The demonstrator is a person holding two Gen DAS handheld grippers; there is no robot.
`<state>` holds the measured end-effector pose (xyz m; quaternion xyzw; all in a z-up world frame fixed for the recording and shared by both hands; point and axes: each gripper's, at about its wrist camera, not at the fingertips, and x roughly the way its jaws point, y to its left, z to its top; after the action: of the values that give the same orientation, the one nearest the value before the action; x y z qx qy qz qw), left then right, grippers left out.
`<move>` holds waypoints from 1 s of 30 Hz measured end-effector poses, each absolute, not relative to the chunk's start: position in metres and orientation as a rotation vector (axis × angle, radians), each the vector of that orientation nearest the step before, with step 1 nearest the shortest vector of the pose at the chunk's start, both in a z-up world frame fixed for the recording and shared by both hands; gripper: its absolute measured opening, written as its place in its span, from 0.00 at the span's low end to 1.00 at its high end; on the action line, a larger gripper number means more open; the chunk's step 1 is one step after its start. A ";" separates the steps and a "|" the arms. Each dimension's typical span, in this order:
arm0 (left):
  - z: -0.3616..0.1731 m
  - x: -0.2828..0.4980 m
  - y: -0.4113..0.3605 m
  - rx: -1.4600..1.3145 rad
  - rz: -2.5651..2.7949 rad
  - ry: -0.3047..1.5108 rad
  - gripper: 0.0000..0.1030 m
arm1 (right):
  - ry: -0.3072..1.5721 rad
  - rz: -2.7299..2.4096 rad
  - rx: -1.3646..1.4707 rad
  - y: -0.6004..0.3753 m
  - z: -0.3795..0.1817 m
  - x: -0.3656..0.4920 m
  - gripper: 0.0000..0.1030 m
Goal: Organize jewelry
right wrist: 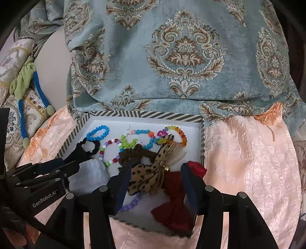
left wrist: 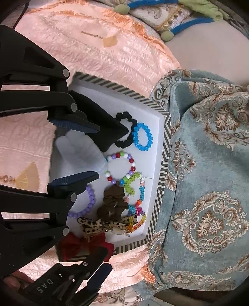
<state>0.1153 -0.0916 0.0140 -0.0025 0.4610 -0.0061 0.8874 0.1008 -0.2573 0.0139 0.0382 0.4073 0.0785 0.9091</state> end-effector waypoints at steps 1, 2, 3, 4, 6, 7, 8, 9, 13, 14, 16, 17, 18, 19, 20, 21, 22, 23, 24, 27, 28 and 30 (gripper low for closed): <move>0.016 0.111 -0.092 0.003 -0.008 0.950 0.40 | 0.838 0.164 0.081 -0.256 0.015 0.097 0.51; 0.017 0.108 -0.092 0.008 -0.005 0.943 0.40 | 0.833 0.162 0.084 -0.255 0.017 0.094 0.51; 0.020 0.104 -0.092 0.013 0.001 0.933 0.40 | 0.827 0.161 0.086 -0.254 0.019 0.090 0.52; 0.022 0.101 -0.091 0.015 0.005 0.926 0.40 | 0.822 0.160 0.088 -0.253 0.021 0.087 0.55; 0.027 0.095 -0.089 0.015 0.015 0.910 0.40 | 0.806 0.156 0.091 -0.250 0.026 0.079 0.60; 0.030 0.092 -0.088 0.014 0.019 0.903 0.40 | 0.799 0.154 0.091 -0.249 0.029 0.076 0.62; 0.033 0.089 -0.087 0.013 0.024 0.893 0.40 | 0.792 0.152 0.091 -0.248 0.031 0.072 0.62; 0.037 0.085 -0.086 0.013 0.029 0.882 0.40 | 0.788 0.151 0.090 -0.247 0.033 0.070 0.62; 0.052 0.070 -0.082 0.021 0.044 0.833 0.40 | 0.783 0.154 0.091 -0.242 0.039 0.059 0.62; 0.055 0.067 -0.081 0.018 0.044 0.826 0.40 | 0.778 0.153 0.089 -0.240 0.041 0.055 0.62; 0.061 0.060 -0.079 0.012 0.042 0.813 0.40 | 0.767 0.153 0.088 -0.239 0.046 0.049 0.62; 0.063 0.058 -0.079 0.012 0.043 0.808 0.40 | 0.761 0.152 0.088 -0.238 0.049 0.046 0.63; 0.066 0.055 -0.079 0.011 0.044 0.801 0.40 | 0.757 0.151 0.088 -0.238 0.051 0.043 0.63; 0.068 0.052 -0.078 0.010 0.045 0.794 0.40 | 0.751 0.150 0.087 -0.237 0.054 0.040 0.64; 0.070 0.049 -0.078 0.008 0.045 0.789 0.40 | 0.743 0.147 0.086 -0.237 0.056 0.037 0.66; 0.072 0.046 -0.077 0.005 0.046 0.785 0.40 | 0.736 0.140 0.083 -0.236 0.059 0.034 0.70; 0.074 0.045 -0.077 0.001 0.045 0.784 0.40 | 0.730 0.135 0.082 -0.236 0.061 0.032 0.73; 0.075 0.043 -0.077 -0.003 0.044 0.783 0.40 | 0.719 0.129 0.081 -0.235 0.064 0.028 0.73; 0.077 0.040 -0.076 -0.008 0.043 0.779 0.40 | 0.712 0.128 0.080 -0.235 0.066 0.026 0.73; 0.082 0.035 -0.078 -0.006 0.041 0.762 0.40 | 0.698 0.127 0.077 -0.233 0.071 0.019 0.73; 0.084 0.032 -0.078 -0.002 0.043 0.755 0.40 | 0.696 0.126 0.073 -0.232 0.072 0.018 0.73; 0.088 0.027 -0.079 0.003 0.046 0.740 0.40 | 0.691 0.120 0.065 -0.231 0.074 0.016 0.73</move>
<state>0.0271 -0.0793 0.0876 0.0015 0.3616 0.0223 0.9321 0.0162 -0.2309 0.0738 0.0317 0.3384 0.0590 0.9386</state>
